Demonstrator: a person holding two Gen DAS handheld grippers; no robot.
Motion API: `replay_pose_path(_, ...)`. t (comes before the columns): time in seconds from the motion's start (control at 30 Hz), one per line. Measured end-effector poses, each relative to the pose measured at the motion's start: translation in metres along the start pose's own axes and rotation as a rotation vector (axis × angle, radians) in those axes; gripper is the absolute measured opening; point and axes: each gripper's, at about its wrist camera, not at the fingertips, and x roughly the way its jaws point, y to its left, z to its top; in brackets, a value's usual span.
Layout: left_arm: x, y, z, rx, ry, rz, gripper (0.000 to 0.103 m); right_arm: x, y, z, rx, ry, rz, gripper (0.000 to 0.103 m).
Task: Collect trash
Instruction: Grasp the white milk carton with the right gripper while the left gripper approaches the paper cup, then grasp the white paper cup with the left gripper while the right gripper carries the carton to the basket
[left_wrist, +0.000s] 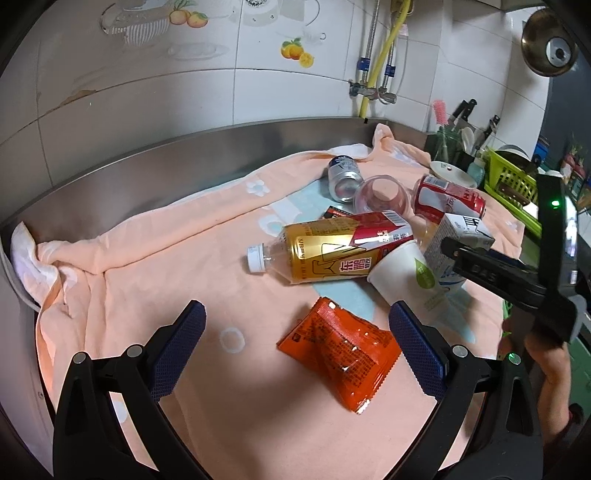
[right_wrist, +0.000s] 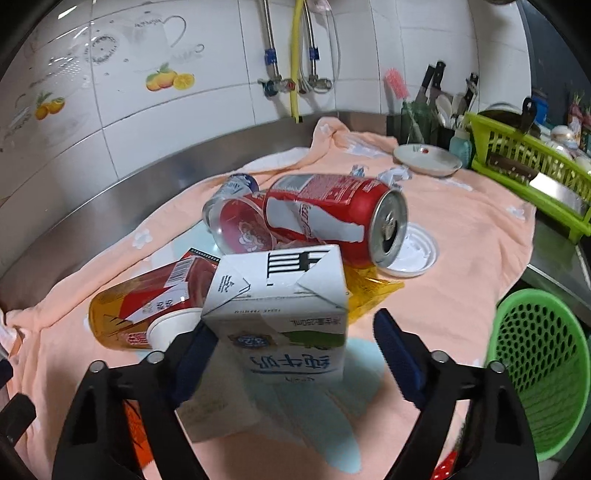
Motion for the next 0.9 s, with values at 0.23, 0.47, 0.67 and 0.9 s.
replay_pose_path(0.23,0.011,-0.016,0.009,0.006,0.017,-0.028,0.098,-0.003,-0.009,-0.001,0.012,-0.011,0.024,0.063)
replay_pose_path(0.47,0.032,-0.043,0.018,-0.017,0.075,-0.097,0.098,-0.024,-0.029,-0.007,0.015,-0.024,0.059,0.062)
replay_pose_path(0.67,0.055,-0.069,0.021,-0.039,0.144,-0.15,0.097,-0.051,-0.056,-0.019,0.025,-0.036,0.059,0.062)
replay_pose_path(0.9,0.085,-0.092,0.024,-0.059,0.212,-0.165,0.091,-0.081,-0.097,-0.029,0.043,-0.052,0.024,0.062)
